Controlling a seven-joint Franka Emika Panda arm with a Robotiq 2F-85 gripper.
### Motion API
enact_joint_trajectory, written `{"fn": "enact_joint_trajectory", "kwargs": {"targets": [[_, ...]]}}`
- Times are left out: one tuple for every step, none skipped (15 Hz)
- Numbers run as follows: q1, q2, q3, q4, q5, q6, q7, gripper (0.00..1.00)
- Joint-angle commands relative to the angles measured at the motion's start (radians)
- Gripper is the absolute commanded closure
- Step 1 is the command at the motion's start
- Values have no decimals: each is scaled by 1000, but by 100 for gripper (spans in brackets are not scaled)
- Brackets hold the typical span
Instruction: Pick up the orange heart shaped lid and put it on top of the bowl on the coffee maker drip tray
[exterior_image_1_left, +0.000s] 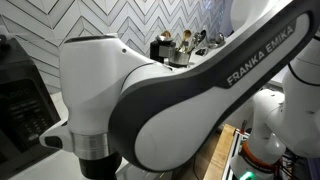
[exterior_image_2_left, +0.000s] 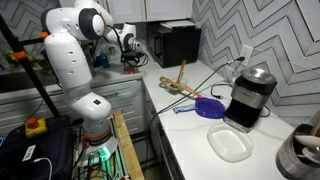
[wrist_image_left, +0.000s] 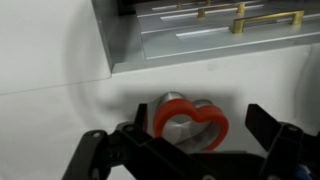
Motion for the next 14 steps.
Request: {"fn": "enact_joint_trajectory", "kwargs": {"targets": [[-29, 69, 40, 56, -152, -25, 131, 0], [-29, 84, 46, 75, -183, -38, 172, 0], [-30, 93, 51, 89, -195, -45, 195, 0], [-30, 101, 57, 107, -196, -65, 218, 0], [-29, 110, 61, 121, -199, -77, 238, 0], [-28, 119, 70, 134, -181, -95, 229, 0], [-31, 123, 79, 147, -151, -108, 184, 0], [-39, 104, 74, 114, -170, -65, 199, 0], [-38, 109, 80, 127, -169, -77, 199, 0], [-37, 113, 84, 135, -168, -83, 199, 0], [-37, 115, 85, 138, -168, -85, 199, 0], [-37, 116, 85, 139, -168, -85, 199, 0], [-33, 124, 88, 139, -173, -64, 225, 0], [-23, 138, 89, 143, -208, -47, 273, 0]]}}
